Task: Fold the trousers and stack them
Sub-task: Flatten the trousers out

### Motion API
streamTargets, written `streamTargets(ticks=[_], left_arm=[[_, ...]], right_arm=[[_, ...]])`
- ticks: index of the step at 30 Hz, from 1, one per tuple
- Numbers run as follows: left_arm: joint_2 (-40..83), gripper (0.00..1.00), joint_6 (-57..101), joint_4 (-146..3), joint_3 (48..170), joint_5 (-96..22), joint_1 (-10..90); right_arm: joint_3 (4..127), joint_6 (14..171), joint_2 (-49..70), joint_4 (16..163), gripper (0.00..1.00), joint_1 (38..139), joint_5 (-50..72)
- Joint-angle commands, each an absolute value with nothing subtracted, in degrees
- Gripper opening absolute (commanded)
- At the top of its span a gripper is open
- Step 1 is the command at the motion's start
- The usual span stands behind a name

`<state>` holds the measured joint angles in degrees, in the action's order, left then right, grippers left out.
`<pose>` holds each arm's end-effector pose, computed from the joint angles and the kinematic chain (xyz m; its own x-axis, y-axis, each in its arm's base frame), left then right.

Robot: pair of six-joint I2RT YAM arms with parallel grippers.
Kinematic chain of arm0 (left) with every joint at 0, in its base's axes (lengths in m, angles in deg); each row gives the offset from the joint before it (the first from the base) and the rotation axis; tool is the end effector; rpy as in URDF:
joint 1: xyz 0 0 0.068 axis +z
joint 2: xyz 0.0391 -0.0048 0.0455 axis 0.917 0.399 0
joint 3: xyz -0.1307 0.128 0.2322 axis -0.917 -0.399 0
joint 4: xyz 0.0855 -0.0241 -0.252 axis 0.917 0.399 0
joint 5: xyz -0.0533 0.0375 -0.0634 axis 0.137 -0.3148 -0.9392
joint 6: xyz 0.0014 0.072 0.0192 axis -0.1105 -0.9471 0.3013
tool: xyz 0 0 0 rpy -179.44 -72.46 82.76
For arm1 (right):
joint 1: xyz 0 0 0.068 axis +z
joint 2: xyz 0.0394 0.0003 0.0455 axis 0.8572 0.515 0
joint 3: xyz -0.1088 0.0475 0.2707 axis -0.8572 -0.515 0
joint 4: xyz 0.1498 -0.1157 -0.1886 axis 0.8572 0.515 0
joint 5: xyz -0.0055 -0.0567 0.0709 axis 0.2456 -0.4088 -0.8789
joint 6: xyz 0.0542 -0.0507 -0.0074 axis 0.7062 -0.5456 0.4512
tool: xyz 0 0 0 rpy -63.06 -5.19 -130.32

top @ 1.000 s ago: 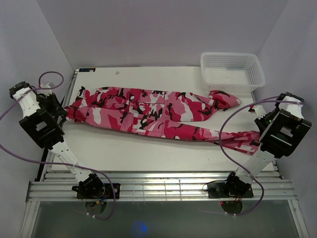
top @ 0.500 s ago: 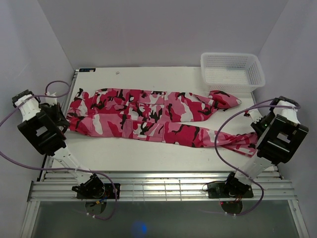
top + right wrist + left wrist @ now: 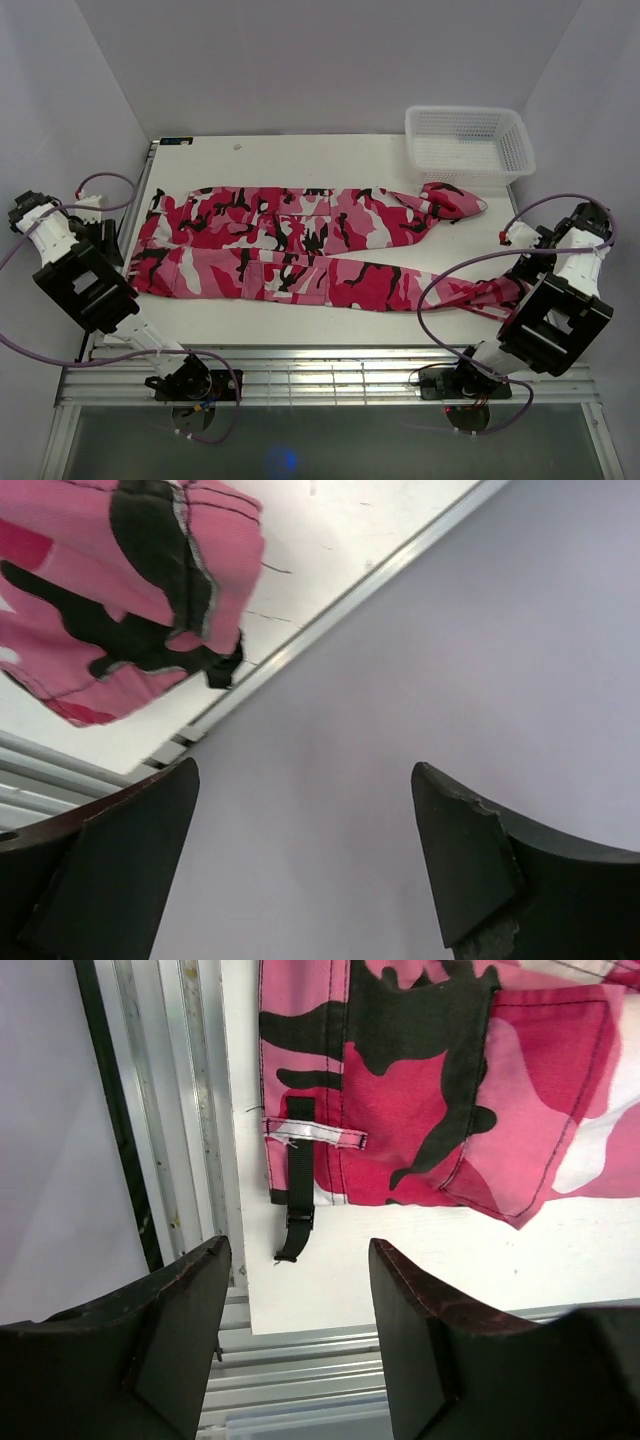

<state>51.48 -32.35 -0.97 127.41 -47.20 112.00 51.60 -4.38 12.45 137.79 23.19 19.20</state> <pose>0.2737 0.2503 0.2516 -0.9514 -0.0553 -0.3031 -0.0094 0.9885 -0.1512 0.2319 -0.1676 0.2352 -0.5836 -0.8120 0.0057 -0.7649 0.5473 -0.3395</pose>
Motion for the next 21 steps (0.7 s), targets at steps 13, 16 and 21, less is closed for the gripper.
streamTargets(ticks=[13, 16, 21], left_arm=[[44.8, 0.69, -38.5, 8.2, 125.8, -66.4, 106.2], [45.3, 0.69, -36.6, 7.2, 125.2, -65.9, 104.4], [48.5, 0.69, -32.7, 5.1, 125.9, -64.2, 103.8]], right_arm=[[58.5, -25.8, 19.0, 148.2, 0.98, 23.0, 6.8], [62.5, -25.8, 22.9, 151.8, 0.98, 25.6, 5.8], [63.4, -25.6, 26.3, 154.9, 1.00, 31.7, 7.5]])
